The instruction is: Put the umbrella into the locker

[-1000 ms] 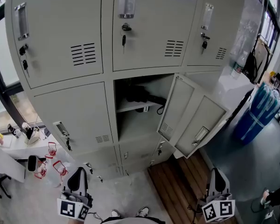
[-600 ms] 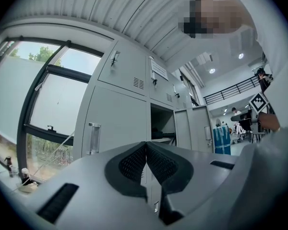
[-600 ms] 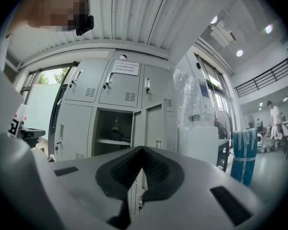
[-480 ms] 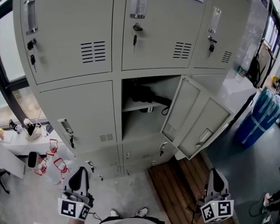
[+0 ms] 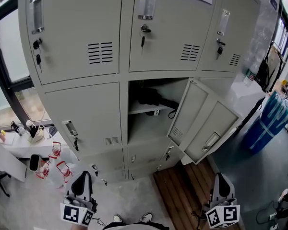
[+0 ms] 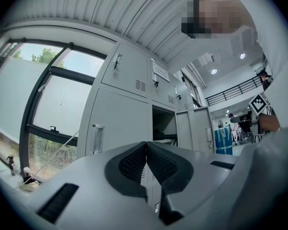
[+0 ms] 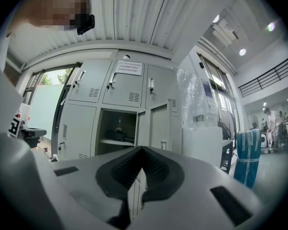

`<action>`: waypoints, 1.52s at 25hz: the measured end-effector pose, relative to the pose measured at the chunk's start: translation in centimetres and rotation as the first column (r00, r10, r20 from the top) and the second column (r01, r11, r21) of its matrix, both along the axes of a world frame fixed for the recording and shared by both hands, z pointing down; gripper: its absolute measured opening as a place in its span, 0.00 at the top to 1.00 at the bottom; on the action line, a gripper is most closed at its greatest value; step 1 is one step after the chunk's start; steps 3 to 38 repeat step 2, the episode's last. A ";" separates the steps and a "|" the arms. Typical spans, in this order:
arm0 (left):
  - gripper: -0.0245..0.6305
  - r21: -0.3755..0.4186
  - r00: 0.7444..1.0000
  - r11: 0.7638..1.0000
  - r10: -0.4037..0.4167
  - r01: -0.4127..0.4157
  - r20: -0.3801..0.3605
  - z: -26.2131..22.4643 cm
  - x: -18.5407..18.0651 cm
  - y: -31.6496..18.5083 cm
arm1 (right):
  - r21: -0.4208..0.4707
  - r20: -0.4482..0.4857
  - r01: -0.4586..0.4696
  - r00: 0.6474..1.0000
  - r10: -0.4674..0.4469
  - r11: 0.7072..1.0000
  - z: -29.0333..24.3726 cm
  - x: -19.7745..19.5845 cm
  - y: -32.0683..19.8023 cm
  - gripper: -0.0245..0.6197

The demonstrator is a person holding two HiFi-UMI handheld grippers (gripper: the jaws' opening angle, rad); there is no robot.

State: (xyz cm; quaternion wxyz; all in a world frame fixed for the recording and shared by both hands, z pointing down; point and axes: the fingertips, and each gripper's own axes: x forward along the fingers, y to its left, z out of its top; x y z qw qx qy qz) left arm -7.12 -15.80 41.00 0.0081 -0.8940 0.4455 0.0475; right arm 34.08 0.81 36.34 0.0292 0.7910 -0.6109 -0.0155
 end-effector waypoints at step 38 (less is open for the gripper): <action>0.93 0.000 1.000 1.000 -0.001 0.001 -0.001 0.0 -0.1 0.1 | -0.003 -0.001 0.004 1.000 -0.004 1.000 0.1 -0.2 0.0 0.94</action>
